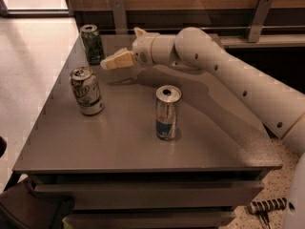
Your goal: Pick green can
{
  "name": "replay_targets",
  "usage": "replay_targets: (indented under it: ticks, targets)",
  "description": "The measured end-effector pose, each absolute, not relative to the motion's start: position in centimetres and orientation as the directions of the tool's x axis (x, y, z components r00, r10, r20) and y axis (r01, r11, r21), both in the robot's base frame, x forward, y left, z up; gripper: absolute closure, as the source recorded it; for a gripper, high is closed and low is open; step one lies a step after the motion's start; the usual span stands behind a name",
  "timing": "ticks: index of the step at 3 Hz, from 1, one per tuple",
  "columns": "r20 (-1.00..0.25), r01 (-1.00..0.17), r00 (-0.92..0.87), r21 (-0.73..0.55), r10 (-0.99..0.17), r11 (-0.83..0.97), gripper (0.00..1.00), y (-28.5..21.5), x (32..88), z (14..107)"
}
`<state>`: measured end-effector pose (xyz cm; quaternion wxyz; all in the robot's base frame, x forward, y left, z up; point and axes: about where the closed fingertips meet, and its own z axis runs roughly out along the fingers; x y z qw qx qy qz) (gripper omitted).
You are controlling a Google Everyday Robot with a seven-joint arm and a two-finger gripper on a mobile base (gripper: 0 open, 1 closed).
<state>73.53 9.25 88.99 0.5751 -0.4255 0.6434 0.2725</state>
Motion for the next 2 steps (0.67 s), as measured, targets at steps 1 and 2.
replay_targets:
  ticks: [1, 2]
  targets:
    - [-0.988, -0.866, 0.033, -0.105, -0.154, 0.489, 0.0, 11.1, 74.7, 89.1]
    - [-0.995, -0.869, 0.041, -0.079, -0.088, 0.489, 0.0, 13.1, 75.5, 89.2]
